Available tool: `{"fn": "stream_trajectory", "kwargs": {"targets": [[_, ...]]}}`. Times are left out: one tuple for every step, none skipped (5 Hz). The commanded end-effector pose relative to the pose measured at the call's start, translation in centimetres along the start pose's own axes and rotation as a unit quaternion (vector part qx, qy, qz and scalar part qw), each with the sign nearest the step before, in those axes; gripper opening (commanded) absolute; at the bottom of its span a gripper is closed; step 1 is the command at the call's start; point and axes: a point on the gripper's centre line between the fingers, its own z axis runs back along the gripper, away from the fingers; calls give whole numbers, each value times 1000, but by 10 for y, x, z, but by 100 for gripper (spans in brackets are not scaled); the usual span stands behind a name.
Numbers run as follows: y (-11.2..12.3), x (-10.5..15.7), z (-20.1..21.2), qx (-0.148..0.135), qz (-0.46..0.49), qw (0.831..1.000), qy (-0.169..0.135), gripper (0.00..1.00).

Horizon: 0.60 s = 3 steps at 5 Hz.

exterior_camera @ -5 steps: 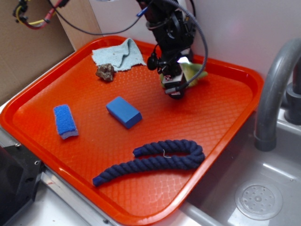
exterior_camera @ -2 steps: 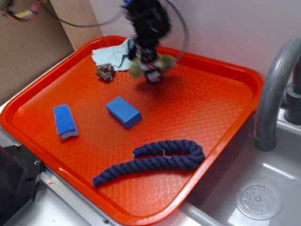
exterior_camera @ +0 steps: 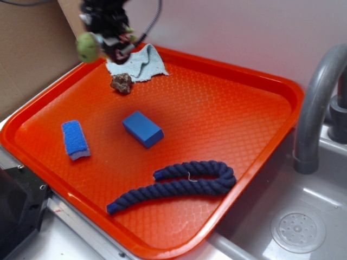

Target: Grab the green animal.

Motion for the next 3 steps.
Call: {"fn": "stream_trajectory", "kwargs": {"targets": [[-55,-9,98,-68,70,992,-82,0],[-46,-8,112,-95,52,980,-169,0],[-28,17,88,-47,53,986,-154,0]]}}
